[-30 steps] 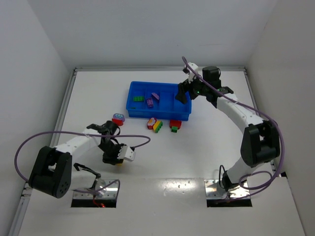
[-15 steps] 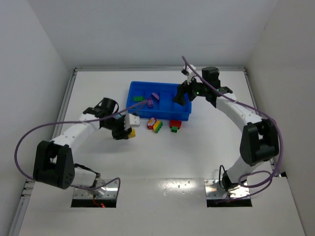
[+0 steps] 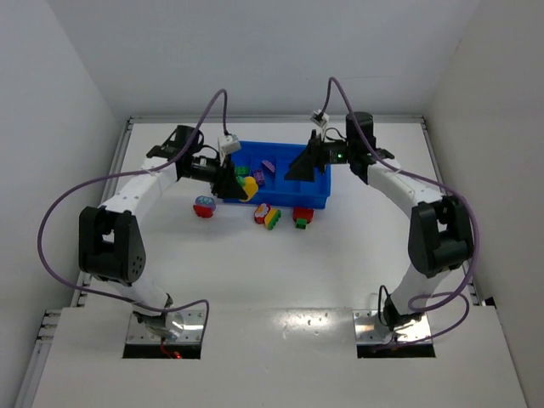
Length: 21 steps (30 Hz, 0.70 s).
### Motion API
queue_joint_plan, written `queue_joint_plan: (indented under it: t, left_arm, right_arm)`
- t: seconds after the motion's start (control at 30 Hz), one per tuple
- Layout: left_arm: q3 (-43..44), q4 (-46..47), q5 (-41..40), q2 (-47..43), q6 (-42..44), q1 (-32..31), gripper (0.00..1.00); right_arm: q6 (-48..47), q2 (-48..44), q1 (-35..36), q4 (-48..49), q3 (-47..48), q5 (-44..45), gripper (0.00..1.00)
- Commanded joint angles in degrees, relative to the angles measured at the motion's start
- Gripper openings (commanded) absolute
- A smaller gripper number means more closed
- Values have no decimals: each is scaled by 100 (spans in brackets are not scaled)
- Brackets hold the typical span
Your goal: Sort the legos into containers by color
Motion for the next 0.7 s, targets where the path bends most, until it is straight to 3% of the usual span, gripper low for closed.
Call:
queue_joint_plan:
  t: [0.0, 0.23, 0.67]
  left_arm:
    - [379, 109, 1017, 44, -551, 46, 11]
    - [458, 162, 1070, -9, -551, 46, 12]
    - [563, 162, 1685, -167, -718, 46, 12]
  right_arm:
    - [1119, 49, 22, 1266, 111, -673, 83]
    - [1832, 322, 241, 1751, 190, -815, 83]
    - [1824, 796, 699, 1936, 620, -692, 83]
